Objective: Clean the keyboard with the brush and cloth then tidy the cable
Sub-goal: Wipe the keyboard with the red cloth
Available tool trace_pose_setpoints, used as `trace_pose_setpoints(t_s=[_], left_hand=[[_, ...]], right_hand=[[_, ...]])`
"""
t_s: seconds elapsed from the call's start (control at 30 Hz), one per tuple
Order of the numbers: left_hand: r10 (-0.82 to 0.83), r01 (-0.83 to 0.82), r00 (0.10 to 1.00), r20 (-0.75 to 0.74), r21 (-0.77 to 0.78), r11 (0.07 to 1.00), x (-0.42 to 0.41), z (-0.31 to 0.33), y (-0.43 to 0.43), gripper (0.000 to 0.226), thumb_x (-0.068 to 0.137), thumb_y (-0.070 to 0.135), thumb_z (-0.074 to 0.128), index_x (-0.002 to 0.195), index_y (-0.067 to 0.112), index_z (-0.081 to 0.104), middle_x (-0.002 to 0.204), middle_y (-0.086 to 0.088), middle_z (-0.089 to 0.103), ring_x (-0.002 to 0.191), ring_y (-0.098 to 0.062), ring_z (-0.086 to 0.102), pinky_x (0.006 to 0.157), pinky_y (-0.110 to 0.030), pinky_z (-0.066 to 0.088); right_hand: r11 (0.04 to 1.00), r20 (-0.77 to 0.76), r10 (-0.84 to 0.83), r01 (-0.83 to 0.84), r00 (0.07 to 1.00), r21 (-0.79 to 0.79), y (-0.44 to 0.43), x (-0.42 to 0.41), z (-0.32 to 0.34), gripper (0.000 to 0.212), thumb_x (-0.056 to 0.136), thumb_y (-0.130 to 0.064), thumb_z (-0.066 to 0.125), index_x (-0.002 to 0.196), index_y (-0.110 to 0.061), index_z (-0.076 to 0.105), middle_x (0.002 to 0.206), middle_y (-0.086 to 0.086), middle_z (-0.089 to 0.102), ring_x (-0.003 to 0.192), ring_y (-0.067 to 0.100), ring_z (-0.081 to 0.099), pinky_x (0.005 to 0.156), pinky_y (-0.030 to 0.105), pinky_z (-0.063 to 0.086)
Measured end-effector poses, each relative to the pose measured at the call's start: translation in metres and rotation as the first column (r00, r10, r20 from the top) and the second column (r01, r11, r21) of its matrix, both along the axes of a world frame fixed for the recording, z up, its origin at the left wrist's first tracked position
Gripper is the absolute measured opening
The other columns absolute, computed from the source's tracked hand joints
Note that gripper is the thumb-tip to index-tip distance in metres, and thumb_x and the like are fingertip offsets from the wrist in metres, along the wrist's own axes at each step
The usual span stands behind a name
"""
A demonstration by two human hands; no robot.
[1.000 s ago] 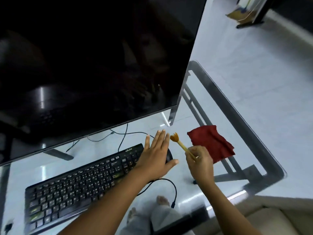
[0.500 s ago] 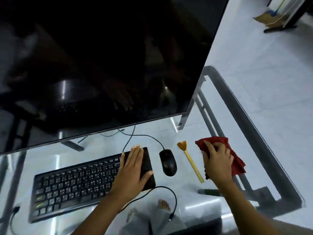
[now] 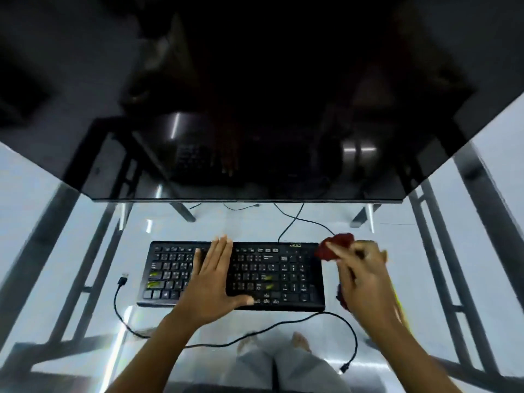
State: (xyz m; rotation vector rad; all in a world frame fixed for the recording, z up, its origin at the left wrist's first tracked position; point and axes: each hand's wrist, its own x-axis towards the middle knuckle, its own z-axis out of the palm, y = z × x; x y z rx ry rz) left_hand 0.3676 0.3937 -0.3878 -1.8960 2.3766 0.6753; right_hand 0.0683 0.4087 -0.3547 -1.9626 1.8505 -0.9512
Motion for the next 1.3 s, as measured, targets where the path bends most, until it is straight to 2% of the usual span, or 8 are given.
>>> trace_pose_setpoints(t_s=[0.17,0.27,0.5,0.67,0.87,1.07,1.23,1.3], left_hand=[[-0.044,0.044,0.999,-0.009,0.011,0.999,0.016,-0.004,-0.001,0.136,0.052,0.096,0.04,0.151,0.018,-0.011,0.156,0.006,-0.022,0.142,-0.008,-0.028,0.117,-0.049,-0.011],[-0.097,0.097,0.995,0.017,0.018,0.995,0.016,-0.008,-0.005,0.137,0.053,0.093,0.047,0.152,0.017,-0.011,0.157,0.004,-0.022,0.142,-0.009,-0.028,0.117,-0.051,-0.012],[-0.164,0.163,0.986,0.038,0.006,0.987,0.013,-0.014,-0.007,0.135,0.056,0.092,0.046,0.152,0.018,-0.013,0.158,0.005,-0.023,0.141,-0.01,-0.03,0.115,-0.054,-0.015],[-0.169,0.169,0.985,0.044,-0.01,0.986,0.014,-0.017,-0.007,0.133,0.057,0.093,0.044,0.152,0.019,-0.013,0.157,0.007,-0.025,0.141,-0.011,-0.03,0.115,-0.055,-0.015],[-0.21,0.215,0.975,0.074,-0.057,0.975,0.017,-0.023,-0.006,0.131,0.058,0.096,0.035,0.153,0.012,0.003,0.161,-0.001,-0.007,0.147,-0.018,-0.011,0.115,-0.057,-0.005],[-0.198,0.204,0.977,0.077,-0.082,0.975,0.018,-0.023,-0.006,0.135,0.054,0.098,0.034,0.153,0.014,-0.005,0.159,0.003,-0.014,0.145,-0.013,-0.019,0.114,-0.051,-0.016],[-0.204,0.206,0.979,0.031,-0.082,0.975,0.019,-0.026,-0.006,0.129,0.058,0.091,0.043,0.153,0.013,0.004,0.159,0.004,-0.01,0.147,-0.014,-0.011,0.114,-0.049,-0.015],[-0.211,0.214,0.977,0.037,-0.084,0.973,0.021,-0.024,-0.007,0.133,0.056,0.093,0.044,0.153,0.016,-0.003,0.159,0.005,-0.014,0.146,-0.012,-0.017,0.115,-0.048,-0.017]], right_hand=[[0.957,-0.086,0.286,-0.288,0.954,-0.022,0.006,0.067,-0.018,0.035,0.091,-0.048,0.054,0.095,-0.018,0.071,0.087,-0.009,0.06,0.081,-0.004,0.059,0.073,0.008,0.045],[0.975,-0.108,0.22,-0.217,0.969,0.043,0.012,0.088,-0.04,0.013,0.086,-0.029,0.061,0.096,-0.032,0.068,0.086,-0.003,0.054,0.078,0.017,0.052,0.069,0.032,0.047],[0.979,-0.37,0.184,-0.139,0.911,0.146,0.023,0.094,-0.067,0.036,0.082,-0.037,0.063,0.118,-0.042,0.063,0.104,-0.003,0.054,0.09,0.018,0.05,0.081,0.038,0.033],[0.974,-0.223,-0.157,0.189,0.962,0.126,0.017,0.082,-0.066,0.033,0.089,-0.03,0.053,0.118,-0.031,0.067,0.1,0.007,0.057,0.092,0.027,0.055,0.086,0.045,0.037],[0.93,-0.341,0.365,-0.354,0.866,0.096,0.029,0.133,-0.073,0.044,0.077,-0.021,0.058,0.119,-0.034,0.062,0.09,0.001,0.057,0.075,0.02,0.054,0.065,0.033,0.039],[0.97,-0.222,-0.186,0.215,0.957,0.116,-0.001,0.101,-0.07,0.03,0.089,-0.024,0.06,0.119,-0.025,0.067,0.097,0.008,0.06,0.085,0.027,0.058,0.076,0.04,0.043],[0.976,-0.36,0.219,-0.203,0.907,0.082,0.015,0.152,-0.068,0.046,0.08,-0.02,0.065,0.126,-0.023,0.061,0.095,0.002,0.057,0.08,0.021,0.055,0.069,0.036,0.042],[0.993,-0.352,0.118,-0.1,0.928,0.068,0.001,0.125,-0.067,0.055,0.073,-0.007,0.073,0.124,-0.025,0.063,0.094,0.006,0.06,0.08,0.024,0.058,0.071,0.038,0.045]])
